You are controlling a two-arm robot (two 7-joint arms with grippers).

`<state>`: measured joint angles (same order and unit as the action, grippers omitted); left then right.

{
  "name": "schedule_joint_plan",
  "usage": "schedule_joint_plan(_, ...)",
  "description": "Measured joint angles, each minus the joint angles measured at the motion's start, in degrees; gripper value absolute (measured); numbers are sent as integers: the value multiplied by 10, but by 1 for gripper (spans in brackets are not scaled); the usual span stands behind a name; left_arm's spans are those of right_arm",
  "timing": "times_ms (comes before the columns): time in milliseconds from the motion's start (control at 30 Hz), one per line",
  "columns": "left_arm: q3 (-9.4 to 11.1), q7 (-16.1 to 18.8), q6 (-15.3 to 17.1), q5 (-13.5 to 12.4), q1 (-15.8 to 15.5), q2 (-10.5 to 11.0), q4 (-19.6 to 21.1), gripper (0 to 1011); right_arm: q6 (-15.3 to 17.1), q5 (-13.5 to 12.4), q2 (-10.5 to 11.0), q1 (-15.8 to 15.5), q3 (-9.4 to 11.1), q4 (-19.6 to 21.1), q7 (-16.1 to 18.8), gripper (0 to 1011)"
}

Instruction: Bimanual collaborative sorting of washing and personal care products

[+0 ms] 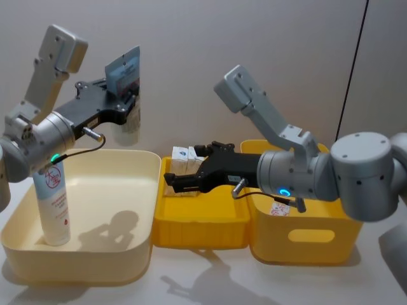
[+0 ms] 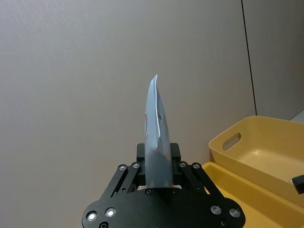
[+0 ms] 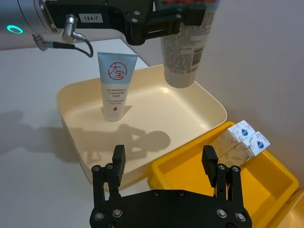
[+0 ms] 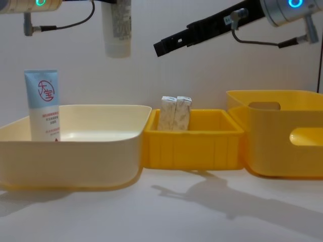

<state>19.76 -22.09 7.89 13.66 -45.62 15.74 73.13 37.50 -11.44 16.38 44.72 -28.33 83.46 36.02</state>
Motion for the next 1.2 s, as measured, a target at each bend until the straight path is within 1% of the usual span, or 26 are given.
schedule_joint_plan(67, 0, 1, 0, 1, 3, 1, 2, 277, -2, 1, -1, -7, 4, 11, -11, 1001)
schedule_joint_plan(100, 0, 1, 0, 1, 3, 1, 2, 278, -2, 1, -1, -7, 4, 11, -11, 1001)
schedule_joint_plan(333, -2, 3, 2, 4, 9, 3, 5, 277, -11, 14, -3, -22, 11, 33, -52, 1001)
schedule_joint_plan(500, -3, 3, 3, 7, 12, 3, 6, 278, -16, 34, -7, -31, 13, 46, -93, 1001)
schedule_joint_plan(533, -3, 3, 3, 7, 12, 3, 6, 278, -16, 34, -7, -31, 13, 46, -93, 1001)
schedule_joint_plan(600, -4, 3, 3, 10, 13, 3, 6, 278, -18, 43, -8, -33, 13, 49, -104, 1001)
schedule_joint_plan(833, -5, 1, 2, 18, 16, 3, 6, 277, -20, 54, -14, -28, 6, 42, -113, 1001)
schedule_joint_plan(1200, -4, -4, -12, 28, 23, 3, 13, 278, -31, 66, -33, -6, -3, 8, -116, 1001)
